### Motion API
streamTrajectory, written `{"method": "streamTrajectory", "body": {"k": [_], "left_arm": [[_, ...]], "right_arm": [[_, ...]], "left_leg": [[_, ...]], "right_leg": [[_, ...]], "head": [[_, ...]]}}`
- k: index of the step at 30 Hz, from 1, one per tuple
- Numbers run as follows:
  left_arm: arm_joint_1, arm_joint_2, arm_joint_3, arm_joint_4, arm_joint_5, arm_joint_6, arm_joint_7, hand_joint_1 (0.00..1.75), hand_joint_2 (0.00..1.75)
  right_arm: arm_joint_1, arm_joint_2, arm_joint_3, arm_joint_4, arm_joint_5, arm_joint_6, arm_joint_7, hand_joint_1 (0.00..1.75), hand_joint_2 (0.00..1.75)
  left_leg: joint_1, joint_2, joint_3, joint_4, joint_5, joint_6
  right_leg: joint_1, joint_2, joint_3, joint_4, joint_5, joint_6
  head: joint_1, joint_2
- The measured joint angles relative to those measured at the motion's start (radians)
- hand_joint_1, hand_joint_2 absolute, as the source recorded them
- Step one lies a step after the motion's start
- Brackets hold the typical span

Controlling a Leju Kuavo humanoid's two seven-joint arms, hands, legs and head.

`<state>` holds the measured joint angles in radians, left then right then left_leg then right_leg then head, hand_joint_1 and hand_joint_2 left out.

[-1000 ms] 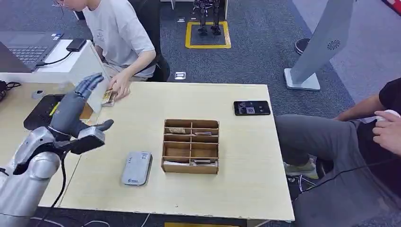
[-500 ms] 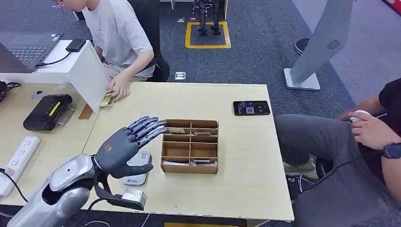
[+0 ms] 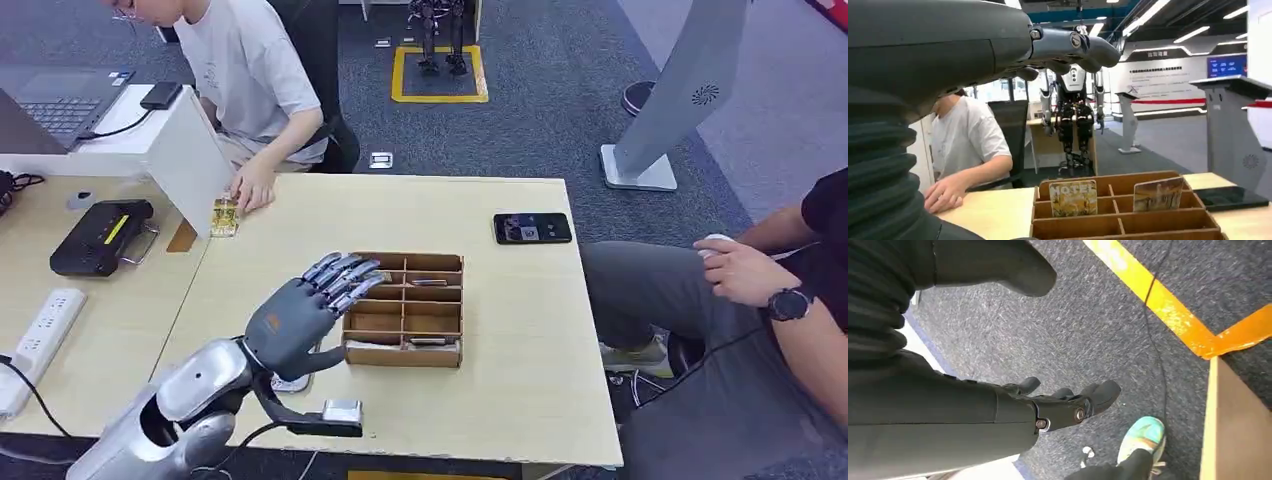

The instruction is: Pass the card to the sensor for recognition and then transmit it.

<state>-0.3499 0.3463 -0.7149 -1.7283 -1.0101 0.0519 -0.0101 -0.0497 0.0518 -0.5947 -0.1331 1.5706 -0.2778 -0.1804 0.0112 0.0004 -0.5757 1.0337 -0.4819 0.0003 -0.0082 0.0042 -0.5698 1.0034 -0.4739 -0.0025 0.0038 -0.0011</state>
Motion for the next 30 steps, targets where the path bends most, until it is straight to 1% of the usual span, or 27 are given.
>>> {"method": "streamTrajectory", "body": {"k": [4,7,12,17,18,20,21,23,24,26,27,30], "left_arm": [[-0.021,-0.043,-0.018,0.062,-0.008,-0.011,0.031,0.00,1.75],[-0.034,-0.067,-0.027,0.103,-0.009,-0.016,0.040,0.00,1.75],[-0.043,-0.086,-0.031,0.131,-0.008,-0.017,0.042,0.00,1.75],[-0.060,-0.104,-0.032,0.168,0.016,-0.033,0.059,0.00,1.75],[-0.061,-0.104,-0.032,0.173,0.026,-0.034,0.056,0.00,1.75],[-0.060,-0.103,-0.032,0.180,0.083,-0.055,0.003,0.00,1.75],[-0.057,-0.096,-0.032,0.180,0.116,-0.070,-0.034,0.00,1.75],[-0.049,-0.068,-0.042,0.174,0.174,-0.096,-0.098,0.00,1.75],[-0.039,-0.039,-0.048,0.163,0.207,-0.101,-0.129,0.00,1.75],[-0.016,0.009,-0.058,0.129,0.252,-0.103,-0.172,0.00,1.75],[-0.005,0.033,-0.062,0.113,0.258,-0.104,-0.179,0.00,1.75],[0.019,0.074,-0.070,0.074,0.259,-0.103,-0.183,0.00,1.75]], "right_arm": [[-0.001,0.012,0.000,-0.023,0.000,0.020,0.007,0.00,1.75],[-0.001,0.019,0.000,-0.032,0.000,0.027,0.007,0.00,1.75],[-0.001,0.021,0.000,-0.041,0.000,0.028,0.007,0.00,1.75],[-0.001,0.024,0.000,-0.050,0.000,0.036,0.007,0.00,1.75],[0.000,0.024,0.000,-0.051,-0.001,0.036,0.007,0.00,1.75],[0.002,0.027,0.001,-0.056,-0.009,0.037,0.006,0.00,1.75],[0.003,0.027,0.002,-0.057,-0.012,0.038,0.005,0.00,1.75],[0.005,0.027,0.003,-0.057,-0.022,0.037,0.000,0.00,1.75],[0.006,0.027,0.003,-0.057,-0.028,0.036,-0.002,0.00,1.75],[0.013,0.027,0.003,-0.057,-0.032,0.034,-0.002,0.00,1.75],[0.017,0.027,0.003,-0.057,-0.033,0.032,-0.002,0.00,1.75],[0.021,0.027,0.007,-0.057,-0.038,0.032,0.003,0.00,1.75]], "left_leg": [[0.000,0.000,0.000,0.000,0.000,0.000],[0.000,0.000,0.000,0.000,0.000,0.000],[0.001,0.000,0.000,0.000,0.000,0.000],[0.000,0.000,0.000,0.000,0.000,0.000],[0.000,0.000,0.000,0.000,0.000,0.000],[0.000,0.000,0.000,0.000,0.000,0.000],[0.000,0.000,0.000,0.000,0.000,0.000],[0.000,0.000,0.000,0.000,0.000,0.000],[0.001,0.001,0.000,0.000,0.000,0.000],[0.001,0.002,0.000,0.000,0.000,0.000],[0.001,0.001,0.000,-0.001,0.000,0.000],[0.001,0.000,-0.001,-0.001,0.000,0.000]], "right_leg": [[0.000,0.000,0.000,0.000,0.000,0.000],[0.000,0.000,0.000,0.000,0.000,0.000],[0.000,0.000,0.000,0.000,0.000,0.000],[0.000,0.000,0.000,0.000,0.000,0.000],[0.000,0.000,0.000,0.000,0.000,0.000],[0.000,0.000,0.000,0.000,0.000,0.000],[0.000,0.000,0.000,0.000,0.000,0.000],[0.000,0.000,0.000,0.000,0.000,0.000],[0.000,0.002,0.000,0.000,0.000,0.000],[0.000,0.003,-0.001,0.000,0.000,-0.001],[0.000,0.002,-0.001,0.000,-0.001,-0.001],[0.001,0.000,-0.001,0.000,-0.001,0.000]], "head": [[0.000,0.000],[0.000,0.000],[0.000,0.000],[0.000,0.000],[0.000,0.000],[0.000,0.000],[0.000,0.000],[0.001,0.000],[0.001,0.000],[0.001,0.000],[0.001,0.000],[0.001,0.000]]}}
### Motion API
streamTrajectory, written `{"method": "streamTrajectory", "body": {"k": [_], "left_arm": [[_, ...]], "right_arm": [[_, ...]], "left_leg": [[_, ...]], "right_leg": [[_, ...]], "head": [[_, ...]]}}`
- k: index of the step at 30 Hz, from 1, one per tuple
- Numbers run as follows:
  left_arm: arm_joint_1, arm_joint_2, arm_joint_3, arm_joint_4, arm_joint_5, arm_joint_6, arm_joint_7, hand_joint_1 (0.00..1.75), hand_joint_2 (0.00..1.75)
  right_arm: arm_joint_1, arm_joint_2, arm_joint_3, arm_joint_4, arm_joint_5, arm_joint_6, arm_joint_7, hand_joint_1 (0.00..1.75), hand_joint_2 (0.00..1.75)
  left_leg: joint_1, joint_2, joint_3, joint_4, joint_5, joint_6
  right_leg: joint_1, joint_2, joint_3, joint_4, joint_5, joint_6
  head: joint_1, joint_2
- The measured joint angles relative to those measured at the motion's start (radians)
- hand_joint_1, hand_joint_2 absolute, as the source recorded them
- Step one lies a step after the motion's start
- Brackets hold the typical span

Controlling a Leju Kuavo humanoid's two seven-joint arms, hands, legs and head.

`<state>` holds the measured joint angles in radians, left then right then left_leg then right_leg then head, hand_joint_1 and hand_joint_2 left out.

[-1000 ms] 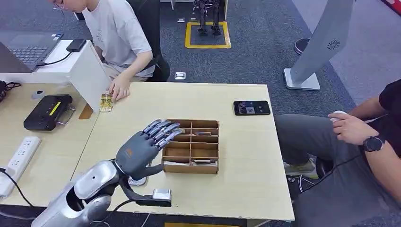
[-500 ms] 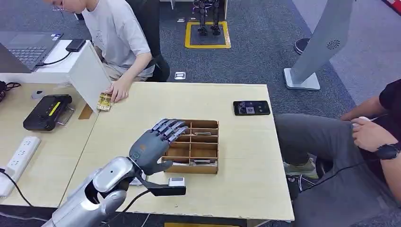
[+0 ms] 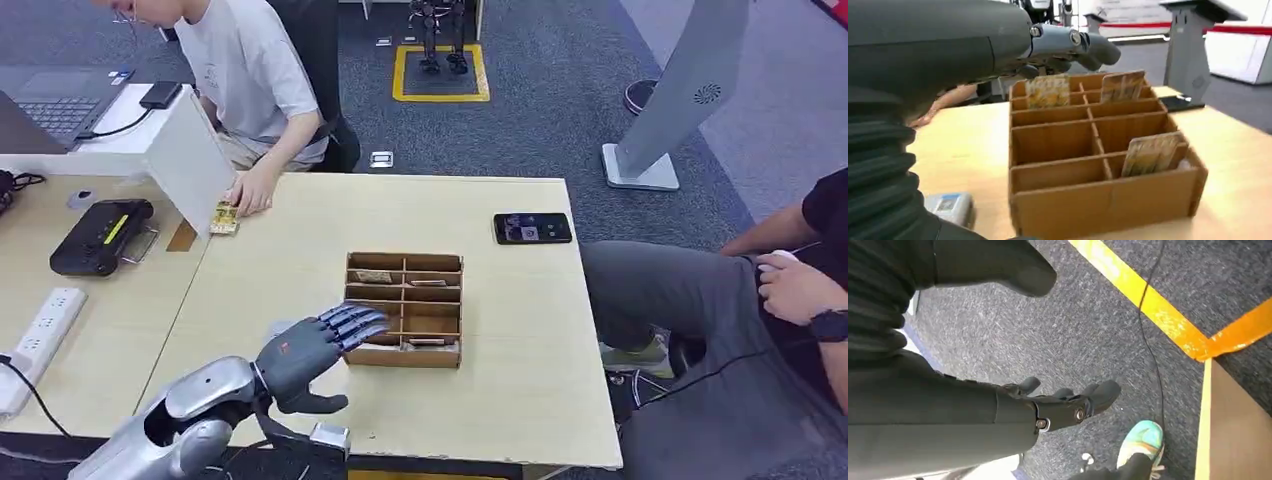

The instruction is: Pass the card to the sensor for recognition and then transmit it.

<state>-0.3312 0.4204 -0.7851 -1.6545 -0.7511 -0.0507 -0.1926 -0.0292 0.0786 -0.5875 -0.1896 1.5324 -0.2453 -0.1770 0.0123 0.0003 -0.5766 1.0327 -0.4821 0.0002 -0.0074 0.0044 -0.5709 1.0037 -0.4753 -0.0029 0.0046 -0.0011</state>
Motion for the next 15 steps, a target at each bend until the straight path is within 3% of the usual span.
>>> {"method": "streamTrajectory", "body": {"k": [11,15], "left_arm": [[0.035,0.014,-0.025,-0.028,-0.028,0.018,0.036,0.00,1.75],[0.040,0.006,-0.028,-0.028,-0.076,0.040,0.077,0.00,1.75]], "right_arm": [[-0.005,0.002,0.009,0.000,-0.010,-0.001,-0.006,0.00,1.75],[-0.006,0.005,0.013,-0.002,-0.011,0.000,-0.003,0.00,1.75]], "left_leg": [[-0.001,0.000,0.000,0.000,0.000,0.000],[-0.001,0.000,0.000,0.000,0.000,0.000]], "right_leg": [[0.000,0.000,0.000,0.000,0.001,0.000],[0.000,0.000,0.000,0.000,0.000,0.000]], "head": [[0.000,0.000],[0.000,0.000]]}}
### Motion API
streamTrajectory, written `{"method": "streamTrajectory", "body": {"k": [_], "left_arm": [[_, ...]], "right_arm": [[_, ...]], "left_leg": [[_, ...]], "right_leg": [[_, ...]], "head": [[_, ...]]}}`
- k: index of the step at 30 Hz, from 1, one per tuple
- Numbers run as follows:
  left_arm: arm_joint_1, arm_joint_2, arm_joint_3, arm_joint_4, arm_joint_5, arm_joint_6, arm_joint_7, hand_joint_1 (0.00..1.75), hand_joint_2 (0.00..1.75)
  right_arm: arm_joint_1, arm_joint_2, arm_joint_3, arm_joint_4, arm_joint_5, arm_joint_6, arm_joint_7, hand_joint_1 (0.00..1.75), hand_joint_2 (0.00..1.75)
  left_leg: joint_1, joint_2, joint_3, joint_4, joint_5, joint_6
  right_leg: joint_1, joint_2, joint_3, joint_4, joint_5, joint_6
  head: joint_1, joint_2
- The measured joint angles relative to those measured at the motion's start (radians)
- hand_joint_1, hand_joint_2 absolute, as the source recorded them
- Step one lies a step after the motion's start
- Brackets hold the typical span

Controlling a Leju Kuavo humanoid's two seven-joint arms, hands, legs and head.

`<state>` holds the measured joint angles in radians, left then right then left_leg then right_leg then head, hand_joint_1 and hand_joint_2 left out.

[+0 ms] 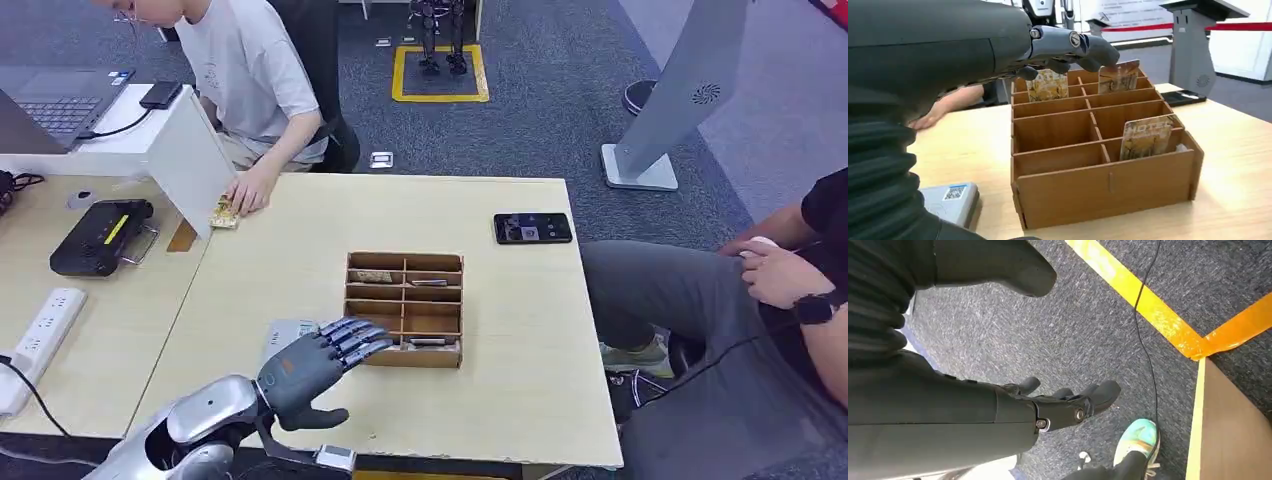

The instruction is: Pass the card to the sensor for recognition and then transmit it.

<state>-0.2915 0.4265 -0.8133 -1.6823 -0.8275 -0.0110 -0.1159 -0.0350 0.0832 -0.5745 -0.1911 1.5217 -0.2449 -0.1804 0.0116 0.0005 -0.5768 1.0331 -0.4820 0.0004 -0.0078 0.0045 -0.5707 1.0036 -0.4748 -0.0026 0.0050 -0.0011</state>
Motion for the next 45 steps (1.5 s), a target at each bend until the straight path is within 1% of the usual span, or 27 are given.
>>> {"method": "streamTrajectory", "body": {"k": [3,7,11,13,18,20,26,31,39,43,44,45], "left_arm": [[0.006,-0.023,-0.001,0.002,-0.008,0.012,0.019,0.00,1.75],[0.011,-0.070,-0.009,0.002,-0.022,0.013,0.040,0.00,1.75],[0.012,-0.113,-0.011,0.011,-0.049,0.019,0.085,0.00,1.75],[0.012,-0.128,-0.012,0.019,-0.054,0.021,0.093,0.00,1.75],[0.013,-0.171,-0.012,0.058,-0.060,0.032,0.115,0.00,1.75],[0.013,-0.180,-0.012,0.066,-0.062,0.032,0.119,0.00,1.75],[0.013,-0.235,-0.012,0.119,-0.092,0.032,0.166,0.00,1.75],[0.013,-0.257,-0.012,0.149,-0.096,0.032,0.169,0.00,1.75],[0.012,-0.259,-0.012,0.155,-0.096,0.032,0.169,0.00,1.75],[0.012,-0.268,-0.012,0.169,-0.096,0.032,0.169,0.00,1.75],[0.012,-0.270,-0.012,0.176,-0.099,0.032,0.180,0.00,1.75],[0.010,-0.282,-0.009,0.201,-0.106,0.039,0.199,0.00,1.75]], "right_arm": [[0.000,0.003,0.002,-0.005,-0.005,0.002,0.010,0.00,1.75],[0.000,0.009,0.005,-0.009,-0.007,0.006,0.011,0.00,1.75],[0.000,0.016,0.006,-0.015,-0.007,0.013,0.016,0.00,1.75],[0.000,0.020,0.007,-0.019,-0.008,0.013,0.021,0.00,1.75],[0.000,0.024,0.017,-0.027,-0.011,0.016,0.028,0.00,1.75],[0.000,0.024,0.019,-0.029,-0.013,0.016,0.029,0.00,1.75],[0.000,0.026,0.031,-0.037,-0.017,0.024,0.032,0.00,1.75],[0.000,0.026,0.038,-0.040,-0.023,0.029,0.034,0.00,1.75],[0.000,0.026,0.039,-0.041,-0.023,0.029,0.034,0.00,1.75],[0.000,0.026,0.040,-0.041,-0.023,0.029,0.034,0.00,1.75],[0.001,0.027,0.042,-0.042,-0.024,0.030,0.034,0.00,1.75],[0.000,0.028,0.050,-0.046,-0.026,0.033,0.041,0.00,1.75]], "left_leg": [[0.000,0.000,0.000,0.000,0.000,0.000],[0.000,0.000,0.000,0.000,0.000,0.000],[0.000,0.000,0.000,0.000,0.000,0.000],[0.000,0.000,0.000,0.000,0.000,0.000],[0.000,0.000,0.000,0.000,0.000,0.000],[0.000,0.000,0.000,0.000,0.000,0.000],[0.000,0.000,0.000,0.000,0.000,0.000],[0.000,0.000,0.000,0.000,0.000,0.000],[0.000,0.000,0.000,0.000,0.000,0.000],[0.000,0.000,0.000,0.000,0.000,0.000],[0.000,0.000,0.000,0.000,0.000,0.000],[0.000,0.000,0.000,0.000,0.000,0.000]], "right_leg": [[0.000,0.000,0.000,0.000,0.000,0.000],[0.000,0.000,0.000,0.000,0.000,0.000],[0.000,0.000,0.000,0.000,0.000,0.000],[0.000,0.000,0.000,0.000,0.000,0.000],[0.000,0.000,0.000,0.000,0.000,0.000],[0.000,0.000,0.000,0.000,0.000,0.000],[0.000,0.000,0.000,0.000,0.000,0.000],[0.000,0.000,0.000,0.000,0.000,0.000],[0.000,0.000,0.000,0.000,0.000,0.000],[0.000,0.000,0.000,0.000,0.000,0.000],[0.000,0.000,0.000,0.000,0.000,0.000],[0.000,0.000,0.000,0.000,0.000,0.000]], "head": [[0.000,0.000],[0.000,0.000],[0.000,0.000],[0.000,0.000],[0.000,0.000],[0.000,0.000],[0.000,0.000],[0.000,0.000],[0.000,0.000],[0.000,0.000],[0.000,0.000],[0.000,0.000]]}}
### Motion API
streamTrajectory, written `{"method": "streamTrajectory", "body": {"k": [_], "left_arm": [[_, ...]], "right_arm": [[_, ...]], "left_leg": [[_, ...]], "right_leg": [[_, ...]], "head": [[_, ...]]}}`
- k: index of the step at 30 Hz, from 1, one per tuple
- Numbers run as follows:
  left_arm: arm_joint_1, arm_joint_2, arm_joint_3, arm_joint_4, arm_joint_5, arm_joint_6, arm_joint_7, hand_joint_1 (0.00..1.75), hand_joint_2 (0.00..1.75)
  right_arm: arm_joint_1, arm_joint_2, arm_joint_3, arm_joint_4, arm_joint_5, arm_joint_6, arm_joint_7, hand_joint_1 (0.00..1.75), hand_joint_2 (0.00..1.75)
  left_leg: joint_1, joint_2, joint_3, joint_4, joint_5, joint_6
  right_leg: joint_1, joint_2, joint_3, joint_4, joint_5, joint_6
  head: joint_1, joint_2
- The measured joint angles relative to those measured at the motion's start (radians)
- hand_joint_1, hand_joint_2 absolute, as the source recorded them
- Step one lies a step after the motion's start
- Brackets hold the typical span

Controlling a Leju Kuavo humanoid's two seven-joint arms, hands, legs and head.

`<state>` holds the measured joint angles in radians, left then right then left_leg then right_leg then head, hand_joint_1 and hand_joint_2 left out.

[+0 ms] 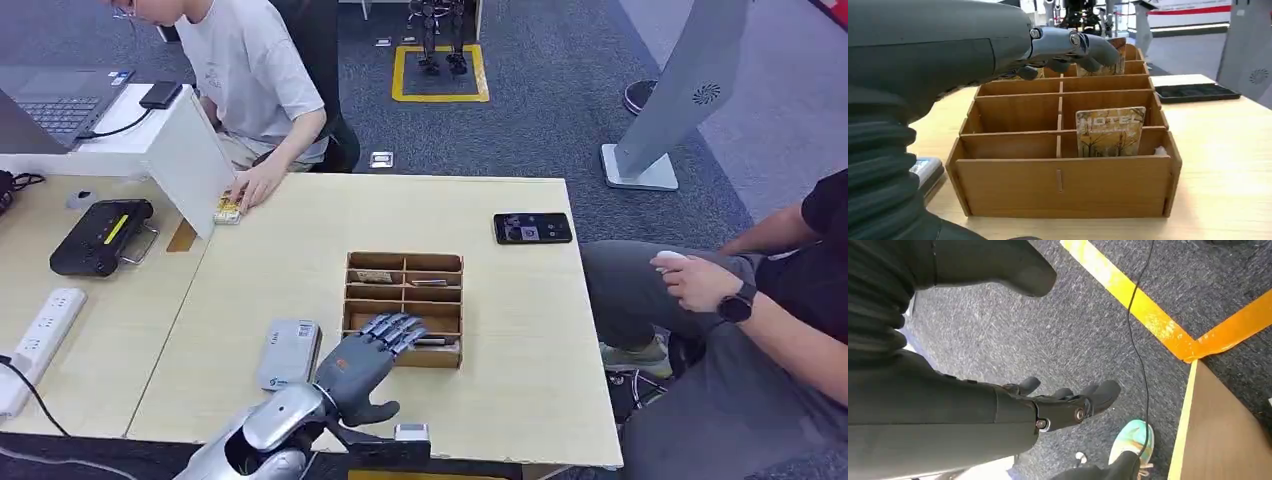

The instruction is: Pass the card to the sensor for recognition and then transmit it.

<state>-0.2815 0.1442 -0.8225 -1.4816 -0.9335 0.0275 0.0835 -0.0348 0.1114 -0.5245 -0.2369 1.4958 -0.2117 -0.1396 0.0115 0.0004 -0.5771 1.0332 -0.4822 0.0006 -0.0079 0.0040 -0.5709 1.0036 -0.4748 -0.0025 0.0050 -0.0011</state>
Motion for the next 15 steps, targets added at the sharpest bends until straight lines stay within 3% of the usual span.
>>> {"method": "streamTrajectory", "body": {"k": [5,10,15], "left_arm": [[0.000,-0.029,0.026,0.059,0.000,0.010,0.019,0.00,1.75],[0.000,-0.063,0.070,0.090,-0.074,0.077,0.076,0.00,1.75],[-0.001,-0.094,0.114,0.108,-0.103,0.087,0.101,0.00,1.75]], "right_arm": [[0.000,0.000,0.012,-0.006,-0.012,0.003,0.011,0.00,1.75],[0.001,0.001,0.033,-0.011,-0.044,0.010,0.025,0.00,1.75],[0.005,0.003,0.060,-0.019,-0.068,0.011,0.032,0.00,1.75]], "left_leg": [[0.000,0.000,0.000,0.000,0.000,0.000],[0.000,0.000,0.000,0.000,0.000,0.000],[0.000,0.000,0.000,0.000,0.000,0.000]], "right_leg": [[0.000,0.000,0.000,0.000,0.000,0.000],[0.000,0.000,0.000,0.000,0.000,0.000],[0.000,0.000,0.000,0.000,0.000,0.000]], "head": [[0.000,0.000],[0.000,0.000],[0.000,0.000]]}}
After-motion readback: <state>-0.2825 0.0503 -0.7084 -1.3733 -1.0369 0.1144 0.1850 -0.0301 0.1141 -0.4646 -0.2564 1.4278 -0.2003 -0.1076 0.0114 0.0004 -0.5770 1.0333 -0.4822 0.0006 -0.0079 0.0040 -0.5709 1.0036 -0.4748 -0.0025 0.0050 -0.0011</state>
